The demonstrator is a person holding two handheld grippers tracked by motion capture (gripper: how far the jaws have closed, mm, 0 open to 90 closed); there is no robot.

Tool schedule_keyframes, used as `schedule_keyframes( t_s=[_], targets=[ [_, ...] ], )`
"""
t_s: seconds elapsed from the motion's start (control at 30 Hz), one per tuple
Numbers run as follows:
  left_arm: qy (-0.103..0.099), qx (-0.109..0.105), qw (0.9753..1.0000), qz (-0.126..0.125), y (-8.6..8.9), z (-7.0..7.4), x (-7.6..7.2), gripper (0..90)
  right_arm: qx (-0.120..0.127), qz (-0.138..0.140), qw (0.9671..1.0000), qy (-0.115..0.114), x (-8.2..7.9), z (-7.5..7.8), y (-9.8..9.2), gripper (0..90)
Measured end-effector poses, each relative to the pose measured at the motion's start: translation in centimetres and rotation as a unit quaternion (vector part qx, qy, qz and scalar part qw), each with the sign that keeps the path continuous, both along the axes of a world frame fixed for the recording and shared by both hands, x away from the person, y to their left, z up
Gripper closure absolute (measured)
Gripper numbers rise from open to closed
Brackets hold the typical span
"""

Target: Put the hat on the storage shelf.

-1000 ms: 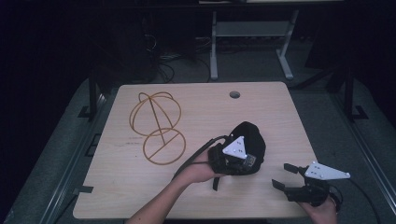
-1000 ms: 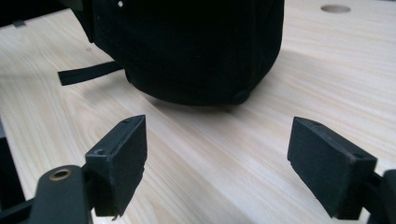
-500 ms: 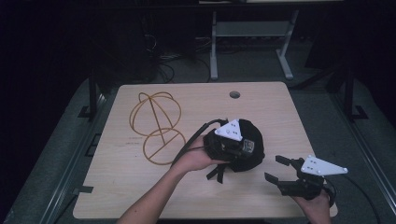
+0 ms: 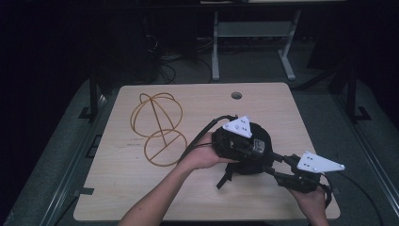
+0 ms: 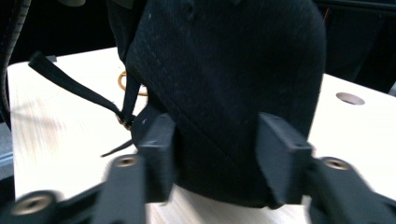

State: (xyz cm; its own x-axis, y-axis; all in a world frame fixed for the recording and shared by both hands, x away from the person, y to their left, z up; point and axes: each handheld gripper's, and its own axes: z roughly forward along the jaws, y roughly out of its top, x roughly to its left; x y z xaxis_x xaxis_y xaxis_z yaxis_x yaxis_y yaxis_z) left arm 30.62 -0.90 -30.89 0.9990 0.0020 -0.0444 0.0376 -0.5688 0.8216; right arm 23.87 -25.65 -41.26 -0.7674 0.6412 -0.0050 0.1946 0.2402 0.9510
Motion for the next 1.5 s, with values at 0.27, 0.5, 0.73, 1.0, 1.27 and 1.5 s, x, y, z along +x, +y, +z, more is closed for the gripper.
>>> schedule_keyframes(
  t_s=[0.27, 0.5, 0.73, 1.0, 1.27, 1.5],
  targets=[
    [-0.016, 0.012, 0.9996, 0.019, 0.0, 0.7, 0.0, 77.8, -0.005, 0.009, 0.9999, -0.007, -0.4, 0.9, -0.3, 85.9],
    [-0.023, 0.028, 0.9979, 0.053, 0.9, 1.1, 0.3, 58.7, 0.028, 0.002, 0.9994, 0.02, 0.0, 2.1, -1.3, 86.5],
    [-0.037, 0.036, 0.9959, 0.073, 3.6, 0.5, -0.6, 48.0, 0.021, -0.004, 0.9991, 0.036, 0.8, 3.7, -2.3, 86.5],
    [-0.032, 0.039, 0.9946, 0.091, 6.3, -1.6, -1.1, 45.1, 0.009, 0.002, 0.9988, 0.048, 2.0, 5.2, -2.8, 86.5],
    [-0.024, 0.034, 0.9926, 0.114, 9.1, -4.3, -1.9, 42.3, 0.013, 0.007, 0.9979, 0.063, 3.3, 6.9, -3.4, 86.6],
    [-0.025, 0.043, 0.99, 0.132, 11.0, -6.3, -2.4, 40.0, 0.009, 0.01, 0.9978, 0.064, 4.3, 8.6, -3.3, 86.6]
  ],
)
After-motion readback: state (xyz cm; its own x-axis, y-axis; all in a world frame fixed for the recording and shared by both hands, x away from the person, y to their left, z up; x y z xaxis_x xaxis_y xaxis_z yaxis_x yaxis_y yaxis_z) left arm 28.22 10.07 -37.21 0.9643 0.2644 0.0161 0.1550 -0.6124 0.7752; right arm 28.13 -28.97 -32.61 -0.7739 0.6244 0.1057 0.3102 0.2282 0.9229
